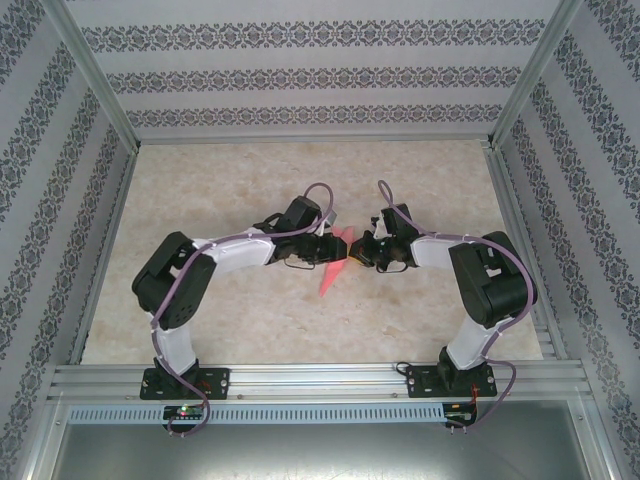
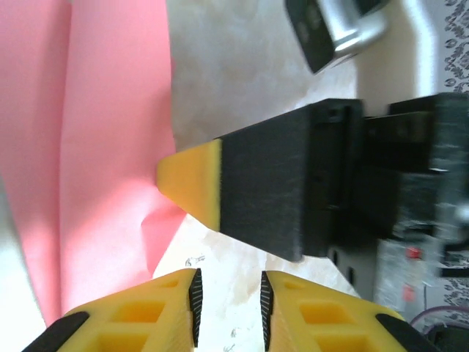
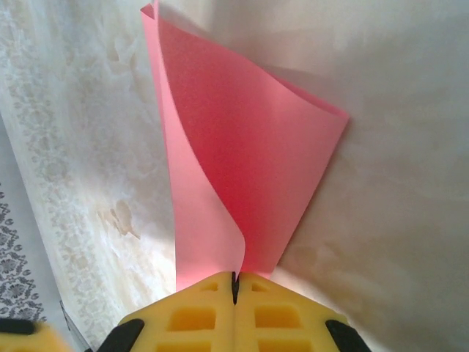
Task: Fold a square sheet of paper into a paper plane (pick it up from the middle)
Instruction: Fold the wing for the fifth time at the center of the table.
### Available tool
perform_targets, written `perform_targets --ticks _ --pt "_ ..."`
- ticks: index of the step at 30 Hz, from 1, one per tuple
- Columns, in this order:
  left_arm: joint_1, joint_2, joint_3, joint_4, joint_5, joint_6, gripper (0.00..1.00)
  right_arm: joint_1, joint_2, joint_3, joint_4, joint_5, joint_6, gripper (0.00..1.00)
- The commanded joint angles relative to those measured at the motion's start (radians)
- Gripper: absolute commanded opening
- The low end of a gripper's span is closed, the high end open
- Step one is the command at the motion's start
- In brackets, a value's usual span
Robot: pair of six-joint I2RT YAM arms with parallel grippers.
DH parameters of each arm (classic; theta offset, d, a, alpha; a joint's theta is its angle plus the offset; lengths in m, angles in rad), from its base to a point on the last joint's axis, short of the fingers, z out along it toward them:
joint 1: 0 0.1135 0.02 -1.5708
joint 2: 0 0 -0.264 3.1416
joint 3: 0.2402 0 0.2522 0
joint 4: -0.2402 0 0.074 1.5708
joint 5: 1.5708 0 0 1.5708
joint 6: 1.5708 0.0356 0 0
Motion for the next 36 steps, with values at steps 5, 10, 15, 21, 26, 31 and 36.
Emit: perform_targets --ticks 5,10,15,21,26,31,36 --pt "-0.017 -0.068 -0.067 -0.180 -0.158 0.129 0.29 -0.010 0.031 0.046 -0.068 0.020 -0.058 0.00" --pt "-0.052 -0.059 -0.082 -0.210 -0.220 0.170 0.28 -0.010 0.035 0.070 -0.113 0.035 -0.082 0.00" --pt "-0.075 -0.052 -0.109 -0.187 -0.236 0.184 0.27 -0.008 0.037 0.095 -0.152 0.040 -0.106 0.00" --pt "-0.088 -0.017 -0.103 -0.169 -0.228 0.204 0.26 -0.006 0.040 0.115 -0.179 0.043 -0.123 0.00" --pt "-0.097 0.002 -0.103 -0.173 -0.235 0.219 0.20 -0.004 0.049 0.141 -0.211 0.053 -0.143 0.00" --pt "-0.104 0.011 -0.098 -0.190 -0.252 0.243 0.19 0.001 0.069 0.168 -0.235 0.056 -0.158 0.00" --pt "-0.116 0.013 -0.097 -0.210 -0.284 0.265 0.18 0.009 0.095 0.194 -0.251 0.066 -0.170 0.00"
